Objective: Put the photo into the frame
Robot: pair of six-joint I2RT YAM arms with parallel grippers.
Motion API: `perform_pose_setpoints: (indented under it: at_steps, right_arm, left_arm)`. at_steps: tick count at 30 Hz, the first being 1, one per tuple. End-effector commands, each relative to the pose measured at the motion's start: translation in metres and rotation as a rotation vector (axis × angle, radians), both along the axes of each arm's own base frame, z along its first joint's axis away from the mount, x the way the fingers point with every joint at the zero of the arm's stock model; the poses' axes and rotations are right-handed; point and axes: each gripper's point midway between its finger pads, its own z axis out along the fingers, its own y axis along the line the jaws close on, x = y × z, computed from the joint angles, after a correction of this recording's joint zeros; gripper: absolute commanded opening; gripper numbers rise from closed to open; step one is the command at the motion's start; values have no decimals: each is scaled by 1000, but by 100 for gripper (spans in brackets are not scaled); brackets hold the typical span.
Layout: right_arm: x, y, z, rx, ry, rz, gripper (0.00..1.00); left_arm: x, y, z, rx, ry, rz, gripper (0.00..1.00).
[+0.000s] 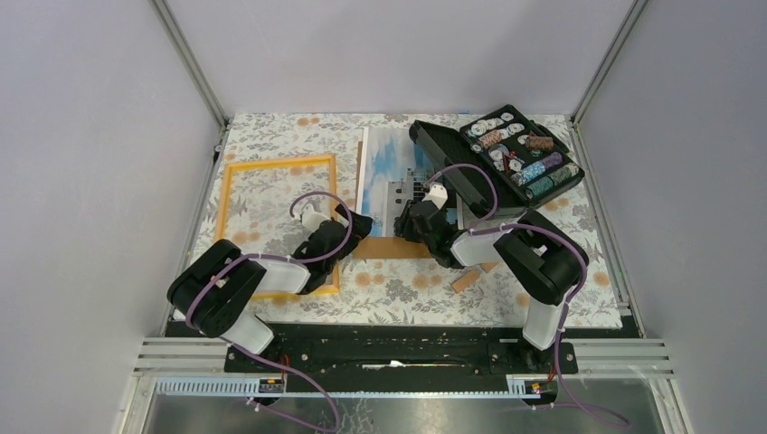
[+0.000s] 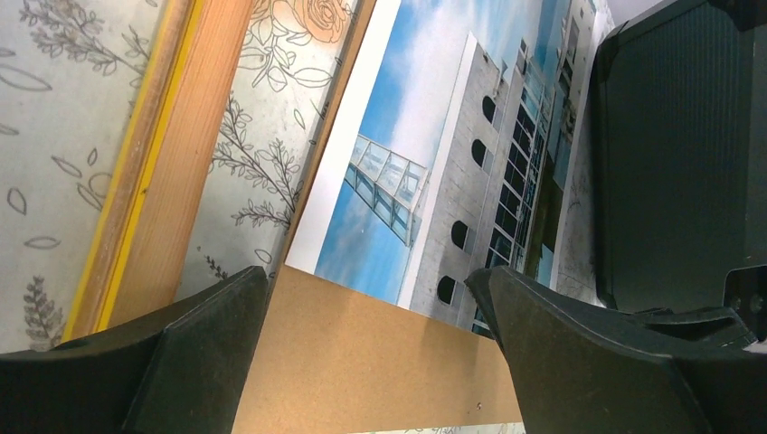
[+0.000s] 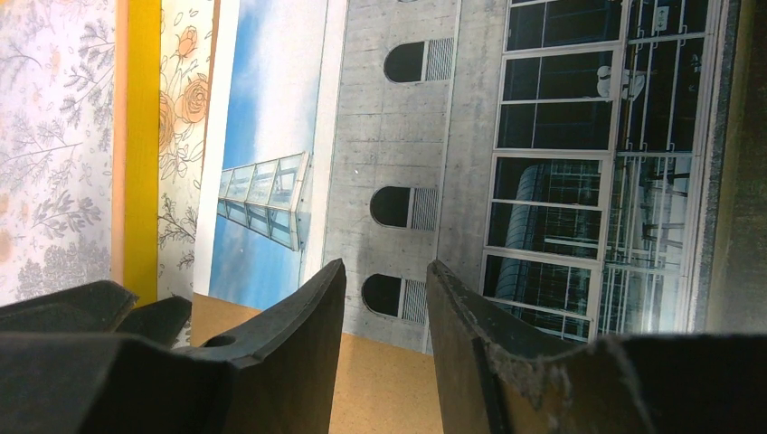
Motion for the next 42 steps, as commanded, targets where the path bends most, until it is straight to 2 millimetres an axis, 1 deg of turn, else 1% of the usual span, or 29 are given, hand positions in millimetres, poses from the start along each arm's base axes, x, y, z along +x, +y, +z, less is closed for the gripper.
perform_pose_setpoints:
  at_steps: [1,5,8,11,13,14,17,19,20,22,24,27,31,32,33,35,37,39,41,42]
  right_arm:
    - [-21,-15,-40,-107,122,31,46]
    - [-21,-14,-40,-127,129,47,46]
    - [-27,-11,-41,-123,144,75,47]
    - [-37,-7,-43,-102,165,114,51]
    - [-43,-2,-39,-87,165,135,55]
    - [-45,-1,-36,-84,165,138,57]
    - [-49,2,-16,-80,156,145,63]
    - [-52,3,5,-75,132,146,68]
    - [-54,0,16,-79,125,144,71]
    - [-60,-8,34,-72,114,130,78]
    - [-69,-21,45,-56,107,107,85]
    - [-87,-52,53,-40,105,29,92]
    - [-109,-96,52,27,82,-116,95]
    - [-113,-105,50,41,71,-150,96]
    - [-118,-118,43,44,70,-184,98]
    - [-122,-137,41,59,59,-256,98]
    - [-122,-145,44,89,40,-282,97]
    - [-120,-149,48,99,23,-293,95]
    - [-118,-150,49,88,20,-294,93]
    - [-117,-149,48,79,25,-287,90]
  left_arm:
    - [8,-2,2,28,13,-80,99]
    - [5,-2,7,26,19,-130,99]
    - [1,-5,21,78,-15,-199,98]
    - [-3,-12,44,133,-58,-296,99]
    - [-6,-17,62,160,-96,-363,99]
    - [-8,-20,75,161,-126,-395,99]
    - [-18,-30,97,155,-178,-490,99]
    - [-23,-33,105,149,-189,-528,99]
    - [-25,-34,109,143,-196,-544,99]
    - [-29,-36,113,139,-202,-569,99]
    - [-34,-40,117,126,-216,-603,99]
    - [-41,-50,119,84,-219,-668,99]
    - [-53,-62,116,5,-182,-728,99]
    - [-56,-63,115,-10,-182,-736,99]
    - [-58,-62,111,-17,-175,-737,99]
    - [-59,-62,111,-27,-185,-735,99]
    - [-58,-63,110,-27,-178,-739,99]
    - [-53,-62,109,-15,-168,-727,99]
    - [-40,-57,115,12,-179,-687,99]
    - [-30,-52,119,28,-190,-649,99]
